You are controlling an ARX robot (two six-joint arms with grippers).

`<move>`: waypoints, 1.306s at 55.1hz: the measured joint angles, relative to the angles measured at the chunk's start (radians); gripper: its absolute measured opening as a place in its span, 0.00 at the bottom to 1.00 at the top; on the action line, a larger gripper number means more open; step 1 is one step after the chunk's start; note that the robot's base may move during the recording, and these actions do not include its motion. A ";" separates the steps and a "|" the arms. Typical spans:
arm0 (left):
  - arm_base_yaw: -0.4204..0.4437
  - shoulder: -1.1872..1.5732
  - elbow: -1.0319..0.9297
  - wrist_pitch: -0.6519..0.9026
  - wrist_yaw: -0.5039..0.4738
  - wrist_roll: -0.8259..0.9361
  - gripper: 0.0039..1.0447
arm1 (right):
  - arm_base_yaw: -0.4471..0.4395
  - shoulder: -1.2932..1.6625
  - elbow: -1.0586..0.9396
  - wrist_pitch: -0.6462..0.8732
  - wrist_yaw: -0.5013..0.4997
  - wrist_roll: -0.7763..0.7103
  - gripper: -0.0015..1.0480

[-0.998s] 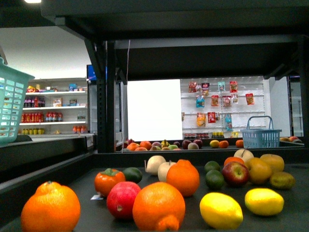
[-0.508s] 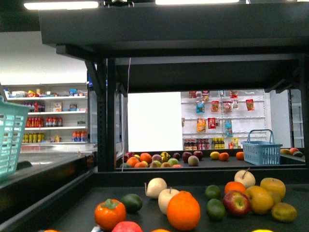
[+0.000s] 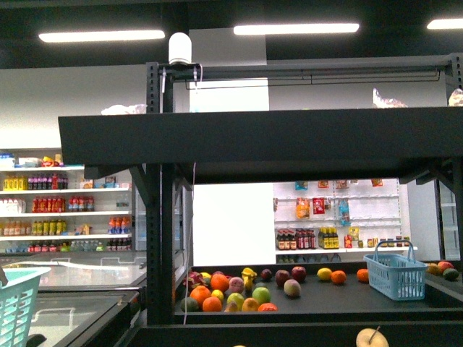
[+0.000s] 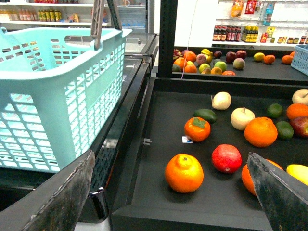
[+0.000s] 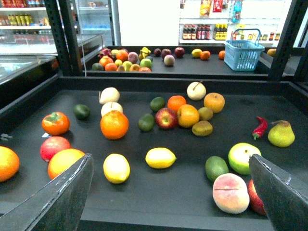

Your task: Pick lemon from shelf

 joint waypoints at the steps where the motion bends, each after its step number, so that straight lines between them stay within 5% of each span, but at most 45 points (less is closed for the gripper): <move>1: 0.000 0.000 0.000 0.000 0.000 0.000 0.93 | 0.000 0.000 0.000 0.000 0.000 0.000 0.93; 26: -0.010 0.011 0.008 -0.033 -0.043 -0.042 0.93 | 0.000 0.000 0.000 0.000 0.000 0.000 0.93; 29: -0.029 0.077 0.039 -0.098 -0.084 -0.198 0.93 | 0.000 0.000 0.000 0.000 0.001 0.000 0.93; 33: -0.002 0.185 0.080 -0.060 -0.003 -0.413 0.93 | 0.000 0.000 0.000 0.000 -0.002 0.000 0.93; 42: 0.225 0.557 0.266 0.204 0.272 -0.837 0.93 | 0.000 0.000 0.000 0.000 -0.002 0.000 0.93; 53: 0.388 1.079 0.593 0.389 0.367 -1.192 0.93 | 0.000 0.000 0.000 0.000 -0.002 0.000 0.93; 72: 0.451 1.577 0.984 0.441 0.357 -1.372 0.93 | 0.000 0.000 0.000 0.000 -0.002 0.000 0.93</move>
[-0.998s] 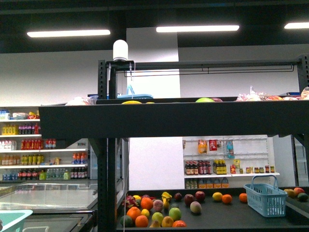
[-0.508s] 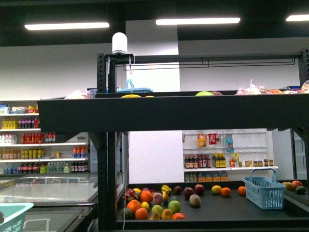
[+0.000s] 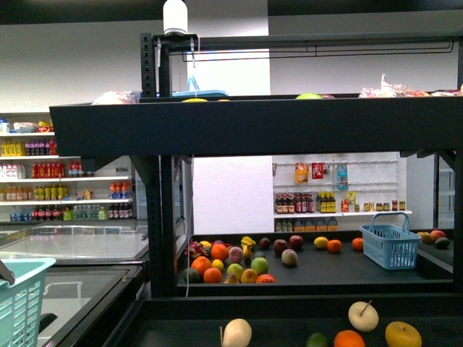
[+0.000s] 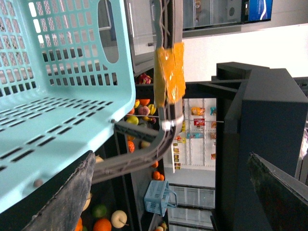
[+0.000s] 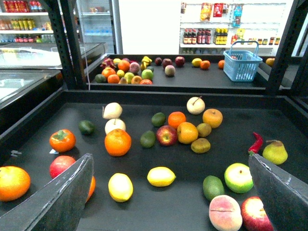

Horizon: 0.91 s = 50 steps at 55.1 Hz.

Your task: Pick lemon from shelf

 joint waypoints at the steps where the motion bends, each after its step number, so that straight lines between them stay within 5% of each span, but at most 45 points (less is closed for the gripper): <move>1: 0.001 0.020 0.019 0.004 0.000 -0.003 0.93 | 0.000 0.000 0.000 0.000 0.000 0.000 0.93; 27: -0.023 0.365 0.414 0.073 0.019 -0.015 0.93 | 0.000 0.000 0.000 0.000 0.000 0.000 0.93; 50: -0.046 0.459 0.521 0.060 0.006 -0.003 0.88 | 0.000 0.000 0.000 0.000 0.000 0.000 0.93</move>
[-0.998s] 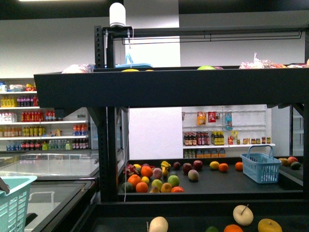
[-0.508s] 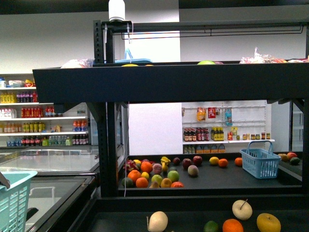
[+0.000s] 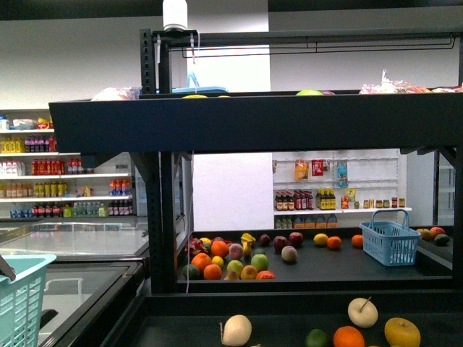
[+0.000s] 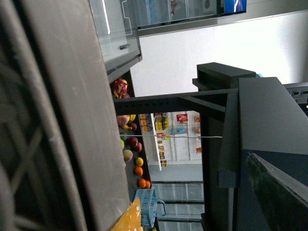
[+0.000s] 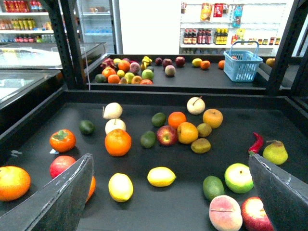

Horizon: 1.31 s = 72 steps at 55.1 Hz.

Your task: Pick lemon from shelf

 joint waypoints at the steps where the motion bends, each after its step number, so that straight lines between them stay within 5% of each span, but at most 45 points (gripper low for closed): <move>1: 0.000 0.000 0.000 -0.001 -0.001 0.001 0.85 | 0.000 0.000 0.000 0.000 0.000 0.000 0.93; 17: 0.005 0.000 -0.011 -0.008 -0.003 0.008 0.27 | 0.000 0.000 0.000 0.000 0.000 0.000 0.93; 26: -0.006 -0.018 -0.048 -0.012 0.013 0.002 0.11 | 0.000 0.000 0.000 0.000 0.000 0.000 0.93; 45: -0.131 -0.232 -0.214 0.001 0.094 0.133 0.07 | 0.000 0.000 0.000 0.000 0.000 0.000 0.93; 72: -0.566 -0.228 -0.189 -0.037 0.172 0.269 0.06 | 0.000 0.000 0.000 0.000 0.000 0.000 0.93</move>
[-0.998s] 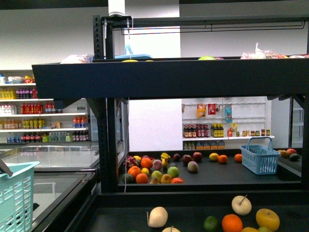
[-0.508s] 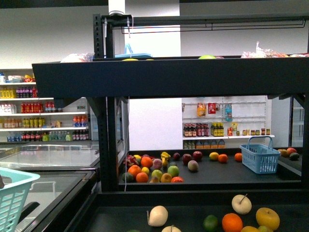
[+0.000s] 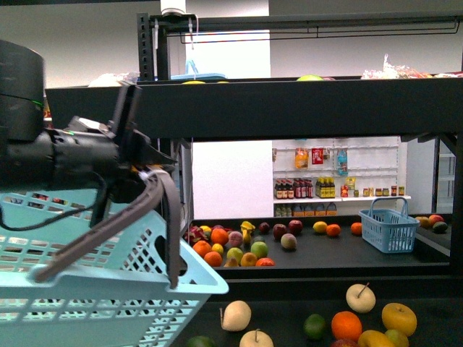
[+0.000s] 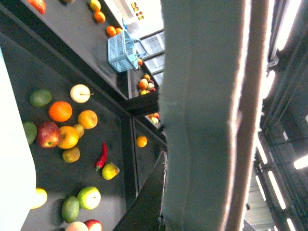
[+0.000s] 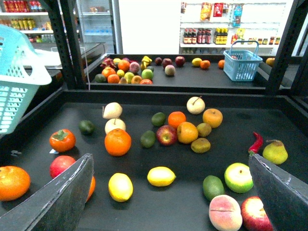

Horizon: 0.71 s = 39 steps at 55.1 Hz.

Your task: Pick lemon from shelf

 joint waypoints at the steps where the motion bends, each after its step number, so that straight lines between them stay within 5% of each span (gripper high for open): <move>1: -0.013 0.016 0.012 -0.007 0.000 0.011 0.06 | 0.000 0.000 0.000 0.000 0.000 0.000 0.93; 23: -0.230 0.227 0.207 -0.047 -0.015 0.057 0.06 | 0.000 0.000 0.000 0.000 0.000 0.000 0.93; 39: -0.275 0.305 0.282 -0.056 -0.066 0.050 0.06 | 0.000 0.000 0.000 0.000 0.000 0.000 0.93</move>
